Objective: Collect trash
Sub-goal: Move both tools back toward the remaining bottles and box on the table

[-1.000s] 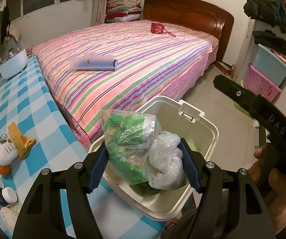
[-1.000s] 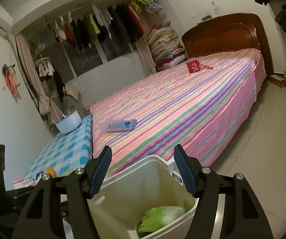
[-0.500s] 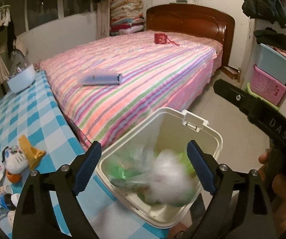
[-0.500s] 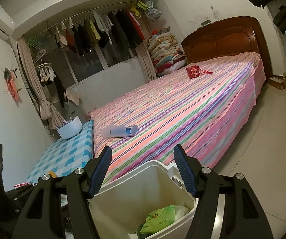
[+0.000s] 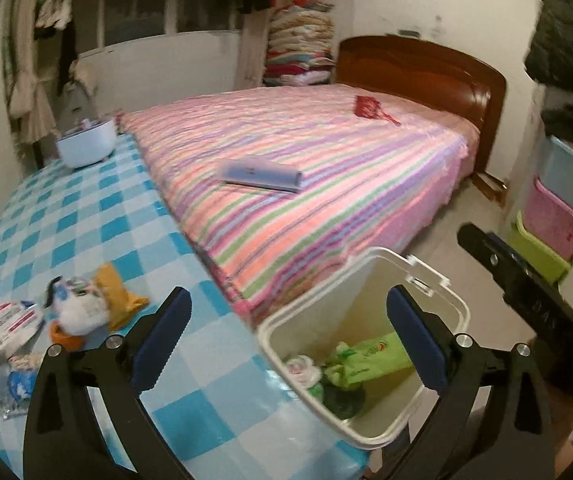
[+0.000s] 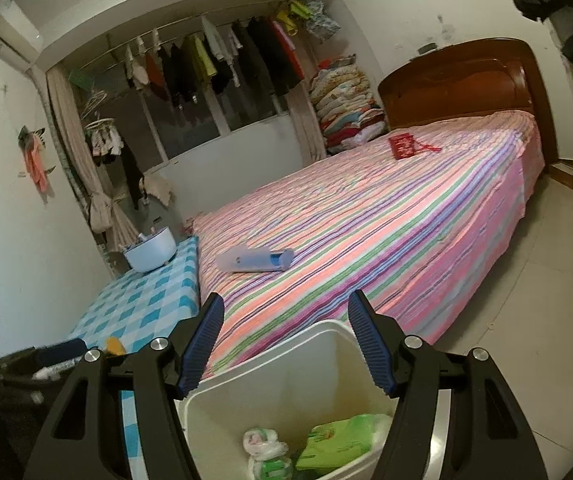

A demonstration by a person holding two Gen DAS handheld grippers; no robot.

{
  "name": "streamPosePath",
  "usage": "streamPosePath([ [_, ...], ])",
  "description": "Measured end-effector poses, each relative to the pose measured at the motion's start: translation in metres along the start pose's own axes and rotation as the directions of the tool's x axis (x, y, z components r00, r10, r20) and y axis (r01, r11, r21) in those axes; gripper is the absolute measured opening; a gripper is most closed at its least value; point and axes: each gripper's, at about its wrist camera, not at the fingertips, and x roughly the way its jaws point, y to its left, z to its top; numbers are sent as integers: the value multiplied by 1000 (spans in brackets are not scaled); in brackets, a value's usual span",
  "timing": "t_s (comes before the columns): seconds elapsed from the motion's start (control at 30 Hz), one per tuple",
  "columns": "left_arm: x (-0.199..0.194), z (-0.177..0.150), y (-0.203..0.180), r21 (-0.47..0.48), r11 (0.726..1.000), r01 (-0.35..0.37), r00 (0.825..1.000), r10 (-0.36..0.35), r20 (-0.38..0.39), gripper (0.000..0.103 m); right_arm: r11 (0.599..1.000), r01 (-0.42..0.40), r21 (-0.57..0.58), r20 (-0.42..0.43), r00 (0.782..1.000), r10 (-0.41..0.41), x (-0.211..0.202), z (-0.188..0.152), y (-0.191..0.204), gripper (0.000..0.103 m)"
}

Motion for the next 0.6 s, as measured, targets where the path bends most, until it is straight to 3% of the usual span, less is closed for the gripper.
streamPosePath([
  [0.33,-29,-8,94,-143,972,-184,983,185,-9,97,985,-125,-116,-72,991,117,29,-17,67,63],
  [0.47,-46,-21,146,-251,935,-249,968,249,-32,97,971,-186,-152,-109,979,171,39,-27,97,63],
  [0.6,-66,-36,197,-347,882,-319,946,319,-59,97,954,-240,-179,-146,966,215,49,-40,126,63],
])
